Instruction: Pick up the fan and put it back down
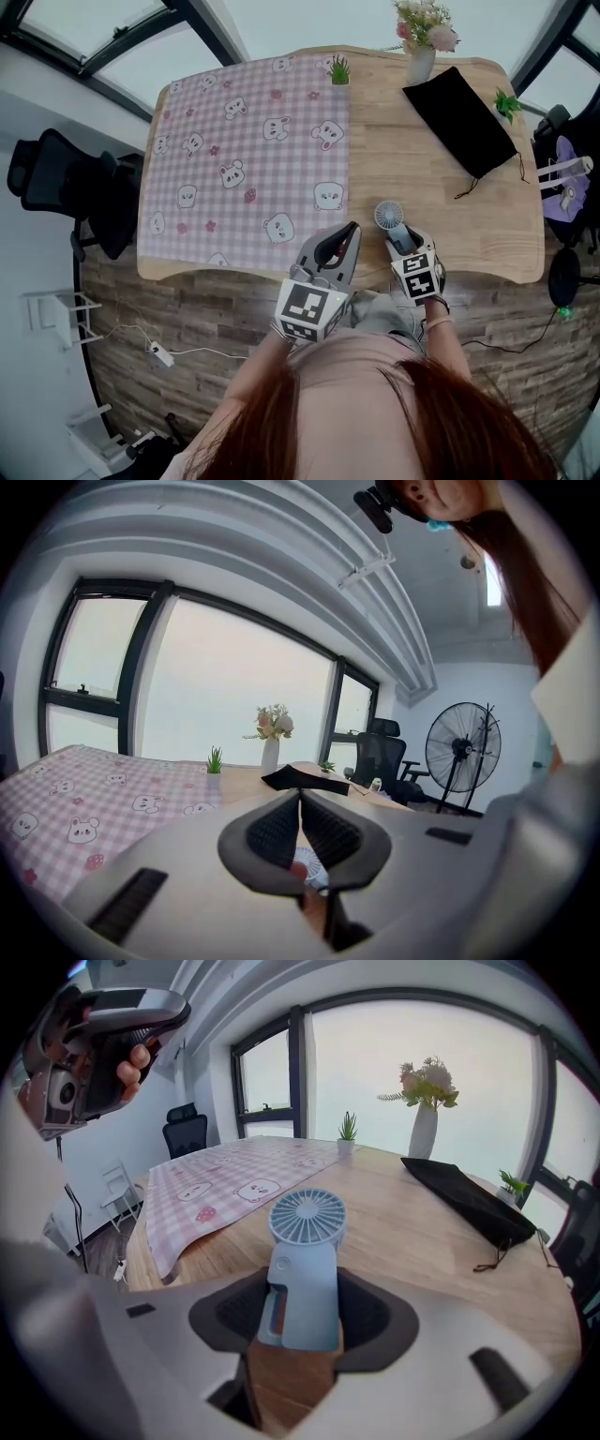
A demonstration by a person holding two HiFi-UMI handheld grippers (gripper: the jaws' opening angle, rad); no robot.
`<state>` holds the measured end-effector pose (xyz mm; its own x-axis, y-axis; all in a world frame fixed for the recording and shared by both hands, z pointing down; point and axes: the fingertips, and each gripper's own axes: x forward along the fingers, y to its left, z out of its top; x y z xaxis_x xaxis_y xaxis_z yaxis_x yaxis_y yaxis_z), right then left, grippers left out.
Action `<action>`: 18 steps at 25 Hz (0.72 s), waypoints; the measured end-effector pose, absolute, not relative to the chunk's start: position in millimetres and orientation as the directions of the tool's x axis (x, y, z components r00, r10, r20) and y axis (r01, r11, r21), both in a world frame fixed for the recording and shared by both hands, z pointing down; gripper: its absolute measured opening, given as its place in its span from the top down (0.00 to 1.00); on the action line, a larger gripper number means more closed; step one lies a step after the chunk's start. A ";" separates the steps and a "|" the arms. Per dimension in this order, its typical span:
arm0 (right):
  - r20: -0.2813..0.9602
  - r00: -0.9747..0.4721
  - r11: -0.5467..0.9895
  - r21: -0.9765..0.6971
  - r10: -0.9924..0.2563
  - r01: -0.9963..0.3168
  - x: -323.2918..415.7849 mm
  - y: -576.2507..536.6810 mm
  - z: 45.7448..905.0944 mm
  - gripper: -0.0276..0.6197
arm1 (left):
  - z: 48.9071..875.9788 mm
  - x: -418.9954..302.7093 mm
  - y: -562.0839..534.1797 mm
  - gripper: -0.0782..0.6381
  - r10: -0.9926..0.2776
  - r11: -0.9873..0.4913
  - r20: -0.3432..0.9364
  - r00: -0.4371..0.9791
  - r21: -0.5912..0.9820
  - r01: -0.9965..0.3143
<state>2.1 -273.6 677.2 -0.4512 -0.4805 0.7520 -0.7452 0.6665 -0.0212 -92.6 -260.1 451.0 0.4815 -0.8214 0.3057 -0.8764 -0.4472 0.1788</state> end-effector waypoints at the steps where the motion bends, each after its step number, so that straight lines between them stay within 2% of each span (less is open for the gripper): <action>1: 0.748 -0.450 0.662 -0.020 -0.488 -0.749 2.6 -273.5 675.0 0.63 | 449.7 -92.7 -259.4 0.87 -0.822 -0.449 0.304 0.482 0.177 -0.876; 18: 0.671 -0.449 0.610 0.007 -0.590 -0.792 7.2 -273.8 624.4 0.63 | 436.3 -99.7 -256.3 0.87 -0.822 -0.467 0.294 0.488 0.143 -0.873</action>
